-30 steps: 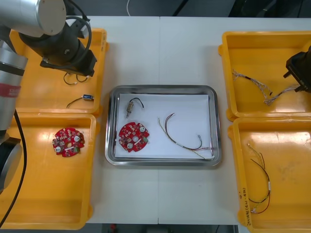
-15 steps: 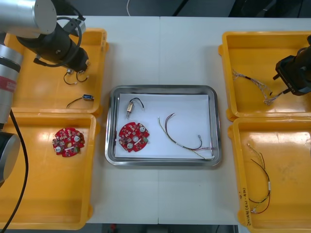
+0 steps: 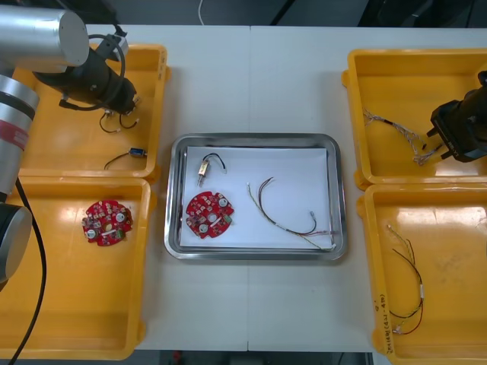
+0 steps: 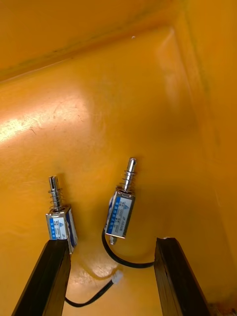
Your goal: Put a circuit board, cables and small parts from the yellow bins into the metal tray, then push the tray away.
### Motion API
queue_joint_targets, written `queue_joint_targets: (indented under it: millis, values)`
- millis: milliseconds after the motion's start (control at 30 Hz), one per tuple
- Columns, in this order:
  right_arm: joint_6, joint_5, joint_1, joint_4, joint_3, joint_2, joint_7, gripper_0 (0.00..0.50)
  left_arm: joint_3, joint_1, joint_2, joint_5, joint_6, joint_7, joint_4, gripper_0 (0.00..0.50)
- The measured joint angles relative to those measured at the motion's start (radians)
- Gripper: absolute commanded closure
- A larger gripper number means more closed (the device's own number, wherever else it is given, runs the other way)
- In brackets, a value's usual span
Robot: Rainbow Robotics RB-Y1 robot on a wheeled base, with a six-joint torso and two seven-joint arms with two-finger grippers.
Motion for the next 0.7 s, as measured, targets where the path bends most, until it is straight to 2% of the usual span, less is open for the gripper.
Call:
queue_joint_targets:
  millis: [700]
  values:
    - [-0.017, -0.049, 0.031, -0.004, 0.044, 0.010, -0.022, 0.000, 0.025, 0.000, 0.021, 0.005, -0.149, -0.015, 0.140, 0.000]
